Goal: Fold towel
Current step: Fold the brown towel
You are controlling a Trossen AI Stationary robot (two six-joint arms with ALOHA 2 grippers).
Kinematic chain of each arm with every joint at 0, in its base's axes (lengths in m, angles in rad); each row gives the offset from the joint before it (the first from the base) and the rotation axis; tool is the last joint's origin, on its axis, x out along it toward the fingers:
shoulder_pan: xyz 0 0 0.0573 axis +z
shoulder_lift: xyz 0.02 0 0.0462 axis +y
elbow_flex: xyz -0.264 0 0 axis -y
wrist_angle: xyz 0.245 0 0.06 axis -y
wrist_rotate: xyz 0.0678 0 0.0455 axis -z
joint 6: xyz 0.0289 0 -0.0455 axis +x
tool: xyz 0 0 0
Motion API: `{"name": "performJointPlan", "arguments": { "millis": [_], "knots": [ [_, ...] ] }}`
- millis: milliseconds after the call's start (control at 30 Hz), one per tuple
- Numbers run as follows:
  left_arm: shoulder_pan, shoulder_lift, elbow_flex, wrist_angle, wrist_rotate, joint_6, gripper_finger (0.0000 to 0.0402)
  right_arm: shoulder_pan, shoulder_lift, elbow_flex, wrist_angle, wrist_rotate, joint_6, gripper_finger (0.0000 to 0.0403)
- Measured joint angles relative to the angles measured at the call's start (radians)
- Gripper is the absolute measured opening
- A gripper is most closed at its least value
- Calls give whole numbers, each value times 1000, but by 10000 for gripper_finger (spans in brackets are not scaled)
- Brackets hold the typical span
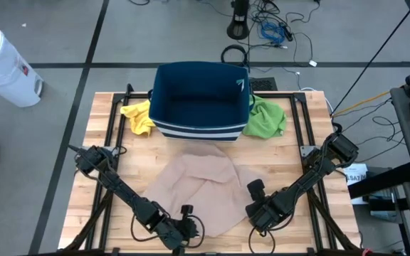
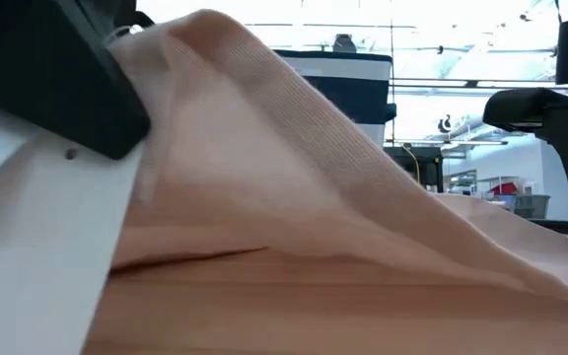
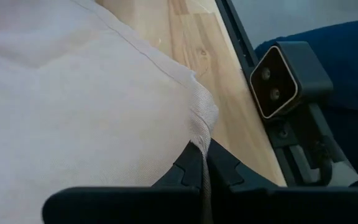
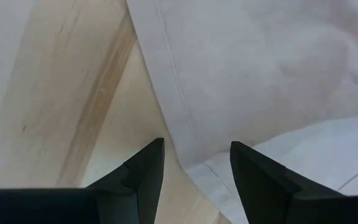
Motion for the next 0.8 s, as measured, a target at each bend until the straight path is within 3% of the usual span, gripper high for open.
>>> {"name": "performJointPlan", "arguments": {
  "millis": [467, 667, 800],
  "knots": [
    [-33, 0, 0, 14, -19, -20, 0, -25, -1, -30, 129, -13, -55, 171],
    [-44, 0, 0, 14, -20, -20, 0, -51, -8, -103, 221, -83, -40, 170],
    [-48, 0, 0, 14, -20, -20, 0, -61, -8, -105, 226, -94, -39, 145]
  ]
}}
